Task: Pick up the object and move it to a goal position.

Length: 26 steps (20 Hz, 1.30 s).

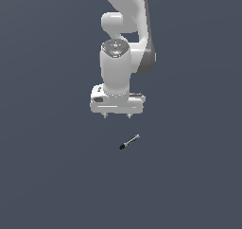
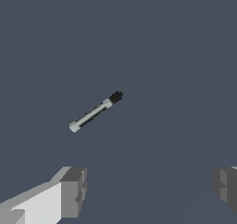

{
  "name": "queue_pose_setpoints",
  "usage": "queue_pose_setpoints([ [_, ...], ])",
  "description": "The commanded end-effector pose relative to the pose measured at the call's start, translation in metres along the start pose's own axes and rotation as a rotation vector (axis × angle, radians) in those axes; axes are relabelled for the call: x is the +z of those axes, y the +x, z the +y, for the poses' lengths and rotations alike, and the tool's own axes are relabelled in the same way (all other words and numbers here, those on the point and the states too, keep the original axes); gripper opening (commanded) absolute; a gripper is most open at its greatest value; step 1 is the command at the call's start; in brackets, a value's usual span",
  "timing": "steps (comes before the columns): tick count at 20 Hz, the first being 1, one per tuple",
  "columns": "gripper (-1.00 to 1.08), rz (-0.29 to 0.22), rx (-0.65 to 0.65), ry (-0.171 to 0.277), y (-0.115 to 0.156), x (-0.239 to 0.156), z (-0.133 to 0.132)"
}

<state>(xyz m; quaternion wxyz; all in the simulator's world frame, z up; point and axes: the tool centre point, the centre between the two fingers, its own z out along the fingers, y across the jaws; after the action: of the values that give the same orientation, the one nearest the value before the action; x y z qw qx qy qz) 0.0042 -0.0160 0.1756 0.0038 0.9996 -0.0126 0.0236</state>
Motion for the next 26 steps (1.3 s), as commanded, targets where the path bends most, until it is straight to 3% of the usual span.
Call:
queue_pose_setpoints([
  [1,1.00,0.000,0.000,0.000,0.000,0.000,0.000],
  [10,1.00,-0.039,-0.022,-0.011,-0.009,0.007,-0.017],
  [16,1.00,-0.038,-0.014,-0.011,-0.008,0.007,-0.017],
  [26,1.00,-0.040,0.095,-0.006,-0.002,0.019,-0.022],
])
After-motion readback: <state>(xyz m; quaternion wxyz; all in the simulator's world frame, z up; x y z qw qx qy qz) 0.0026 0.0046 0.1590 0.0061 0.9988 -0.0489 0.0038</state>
